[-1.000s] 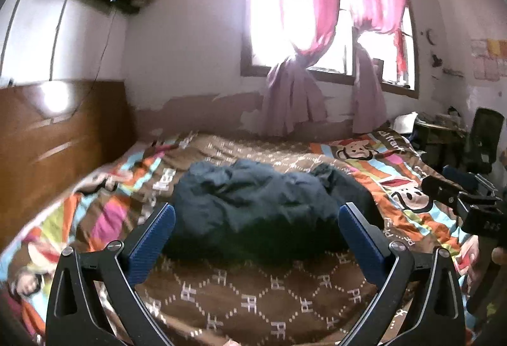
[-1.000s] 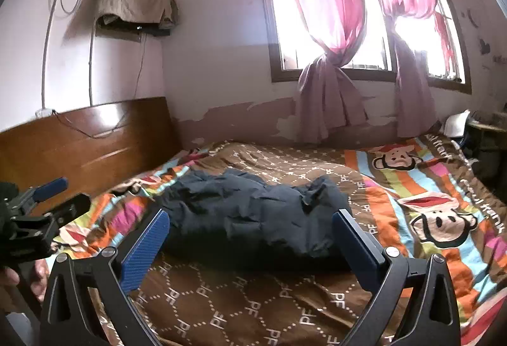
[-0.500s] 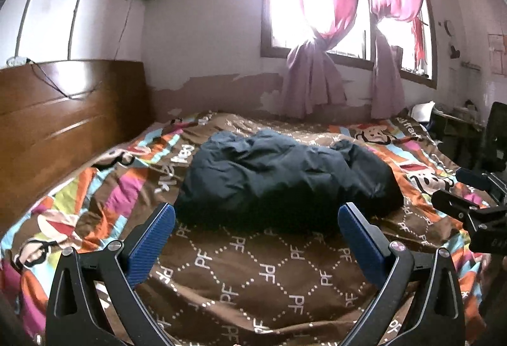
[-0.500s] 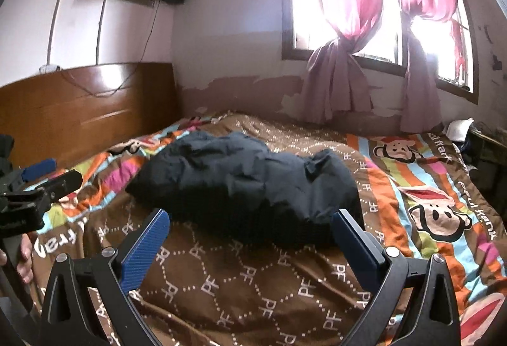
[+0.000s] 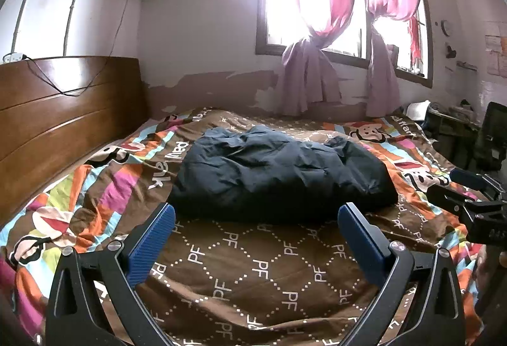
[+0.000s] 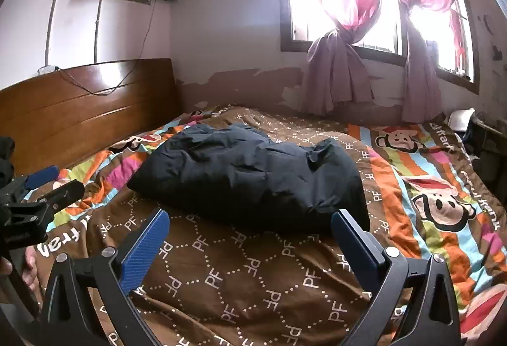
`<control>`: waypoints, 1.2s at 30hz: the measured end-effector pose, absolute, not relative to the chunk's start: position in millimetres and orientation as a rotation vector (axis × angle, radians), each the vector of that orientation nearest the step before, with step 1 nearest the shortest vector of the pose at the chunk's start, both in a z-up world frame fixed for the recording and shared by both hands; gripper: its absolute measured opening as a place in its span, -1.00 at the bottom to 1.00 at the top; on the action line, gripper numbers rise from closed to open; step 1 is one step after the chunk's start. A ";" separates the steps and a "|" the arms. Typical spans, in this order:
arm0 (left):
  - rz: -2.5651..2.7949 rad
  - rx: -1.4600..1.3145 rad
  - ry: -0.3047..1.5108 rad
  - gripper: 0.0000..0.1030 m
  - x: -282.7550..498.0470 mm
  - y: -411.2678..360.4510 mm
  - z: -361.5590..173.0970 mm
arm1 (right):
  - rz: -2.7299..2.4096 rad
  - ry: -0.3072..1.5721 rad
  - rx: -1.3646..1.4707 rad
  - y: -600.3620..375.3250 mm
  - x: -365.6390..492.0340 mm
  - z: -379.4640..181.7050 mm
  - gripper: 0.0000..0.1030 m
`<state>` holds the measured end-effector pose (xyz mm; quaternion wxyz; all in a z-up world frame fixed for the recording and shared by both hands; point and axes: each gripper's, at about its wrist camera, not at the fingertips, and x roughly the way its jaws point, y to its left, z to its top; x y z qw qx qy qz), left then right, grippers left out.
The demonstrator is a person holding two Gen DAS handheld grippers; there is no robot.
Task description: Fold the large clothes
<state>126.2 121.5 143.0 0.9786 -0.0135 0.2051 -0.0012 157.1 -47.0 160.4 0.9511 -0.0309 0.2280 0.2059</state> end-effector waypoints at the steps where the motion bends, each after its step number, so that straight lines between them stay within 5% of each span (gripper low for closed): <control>1: -0.003 -0.026 0.413 0.97 126.4 121.3 142.8 | 0.419 0.464 -0.059 -47.3 158.0 160.9 1.00; 36: -0.021 -0.021 0.419 0.97 126.4 117.9 141.9 | 0.429 0.484 -0.040 -47.8 160.6 158.7 1.00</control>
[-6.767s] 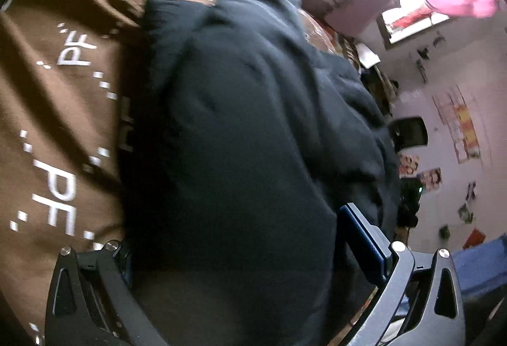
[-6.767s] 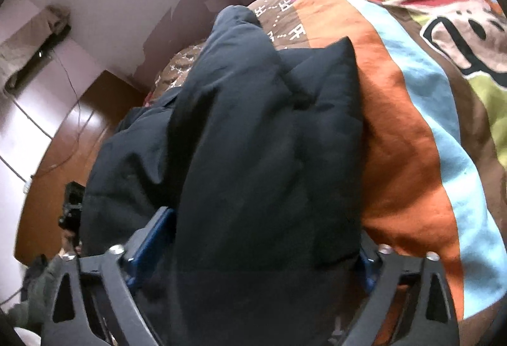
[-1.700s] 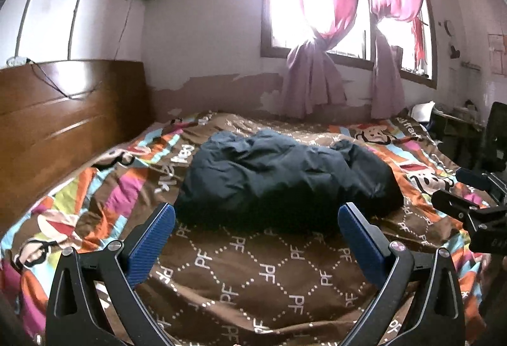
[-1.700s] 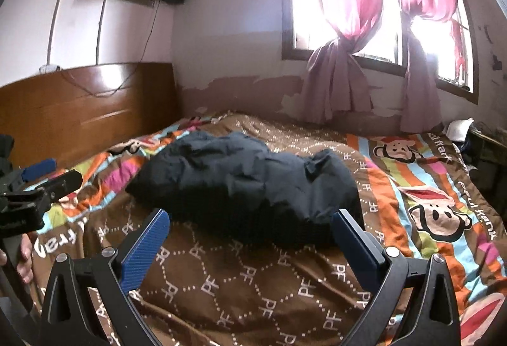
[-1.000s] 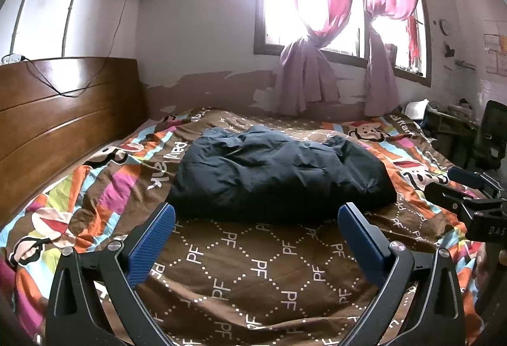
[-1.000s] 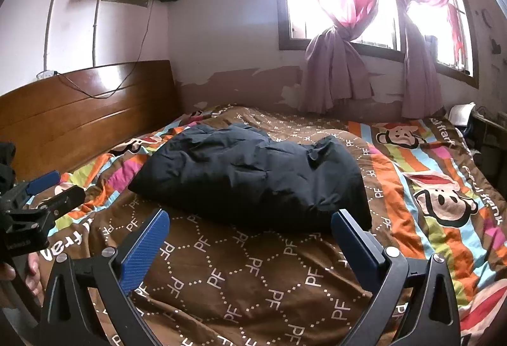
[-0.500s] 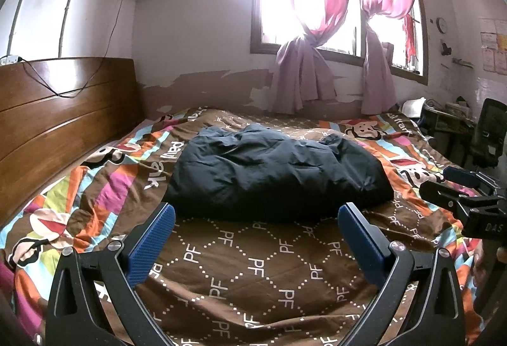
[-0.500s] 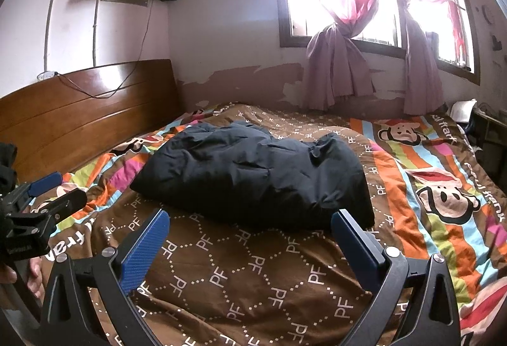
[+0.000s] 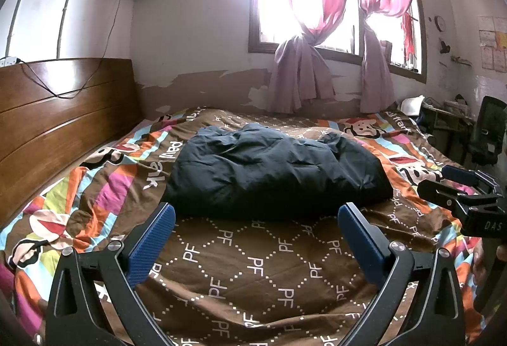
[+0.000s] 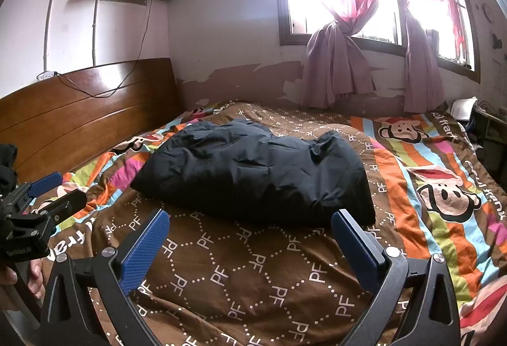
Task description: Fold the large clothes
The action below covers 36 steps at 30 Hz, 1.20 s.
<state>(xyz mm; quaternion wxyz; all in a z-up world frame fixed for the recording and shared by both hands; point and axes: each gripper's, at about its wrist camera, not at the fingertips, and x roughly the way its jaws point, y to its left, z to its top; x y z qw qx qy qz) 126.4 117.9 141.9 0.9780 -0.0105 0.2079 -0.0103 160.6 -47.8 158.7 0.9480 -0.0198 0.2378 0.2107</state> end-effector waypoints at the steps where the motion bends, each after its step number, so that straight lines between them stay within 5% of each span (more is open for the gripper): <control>1: -0.019 -0.021 0.419 0.97 126.3 117.4 142.0 | 0.429 0.484 -0.040 -47.7 160.5 158.7 1.00; 36: -0.023 -0.051 0.450 0.97 127.5 116.9 138.0 | 0.429 0.490 -0.036 -48.4 160.5 157.0 1.00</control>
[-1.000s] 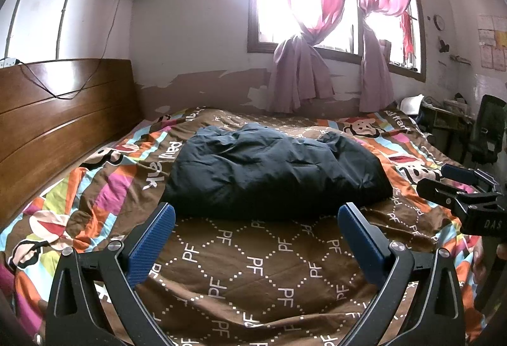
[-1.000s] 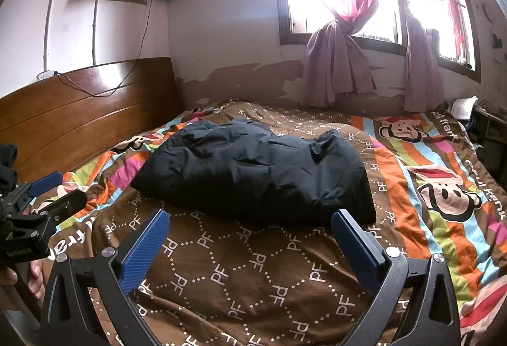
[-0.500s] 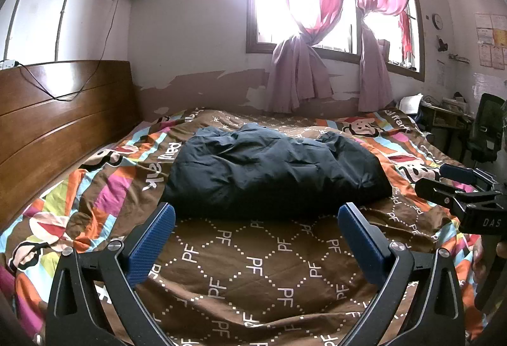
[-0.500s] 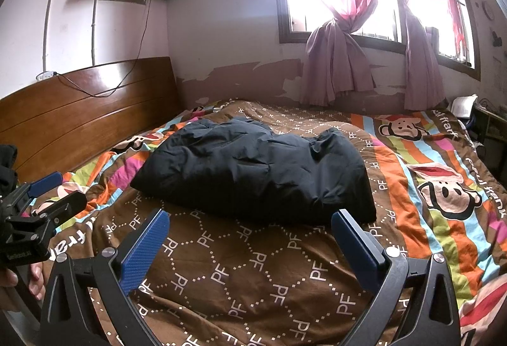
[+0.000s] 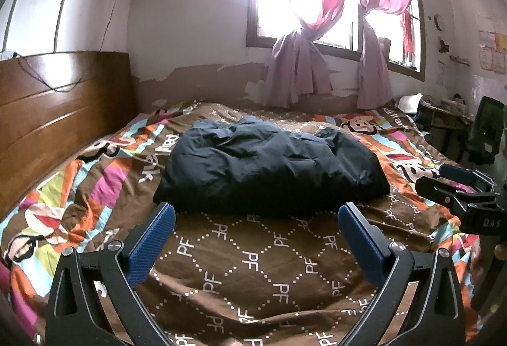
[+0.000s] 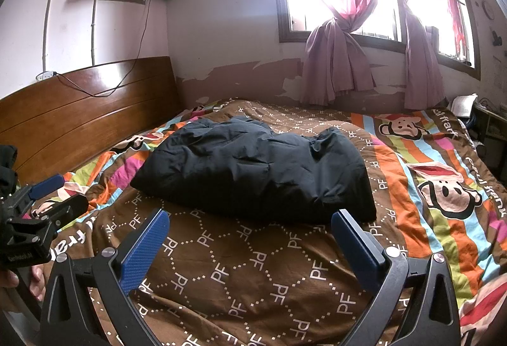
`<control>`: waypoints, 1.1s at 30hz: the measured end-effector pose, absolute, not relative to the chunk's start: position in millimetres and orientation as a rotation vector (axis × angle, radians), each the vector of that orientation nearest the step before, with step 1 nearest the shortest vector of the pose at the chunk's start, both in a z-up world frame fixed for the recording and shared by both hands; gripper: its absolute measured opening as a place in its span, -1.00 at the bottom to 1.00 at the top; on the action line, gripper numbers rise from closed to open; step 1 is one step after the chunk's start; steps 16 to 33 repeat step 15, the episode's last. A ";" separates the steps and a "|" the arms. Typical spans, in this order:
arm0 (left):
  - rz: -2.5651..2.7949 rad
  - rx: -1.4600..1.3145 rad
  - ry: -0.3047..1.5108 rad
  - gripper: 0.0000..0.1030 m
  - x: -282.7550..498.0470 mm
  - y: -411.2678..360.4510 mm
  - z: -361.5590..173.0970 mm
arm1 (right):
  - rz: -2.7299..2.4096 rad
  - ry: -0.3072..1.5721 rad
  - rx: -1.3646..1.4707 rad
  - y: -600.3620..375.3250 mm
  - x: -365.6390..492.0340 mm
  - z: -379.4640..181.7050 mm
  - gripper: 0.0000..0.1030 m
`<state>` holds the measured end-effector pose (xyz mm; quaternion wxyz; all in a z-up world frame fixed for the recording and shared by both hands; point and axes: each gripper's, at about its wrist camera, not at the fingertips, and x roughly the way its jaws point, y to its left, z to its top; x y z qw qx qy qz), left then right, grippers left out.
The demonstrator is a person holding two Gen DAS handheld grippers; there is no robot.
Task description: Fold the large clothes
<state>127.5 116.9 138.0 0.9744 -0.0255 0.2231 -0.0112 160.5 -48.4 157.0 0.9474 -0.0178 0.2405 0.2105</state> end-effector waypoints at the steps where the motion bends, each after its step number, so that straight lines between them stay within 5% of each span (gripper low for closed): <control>1: -0.014 -0.051 0.448 0.97 126.7 116.4 137.9 | 0.429 0.489 -0.036 -48.3 160.2 157.0 1.00; 33: 0.047 0.000 0.448 0.97 126.3 122.5 134.1 | 0.438 0.493 -0.034 -45.9 156.7 152.3 1.00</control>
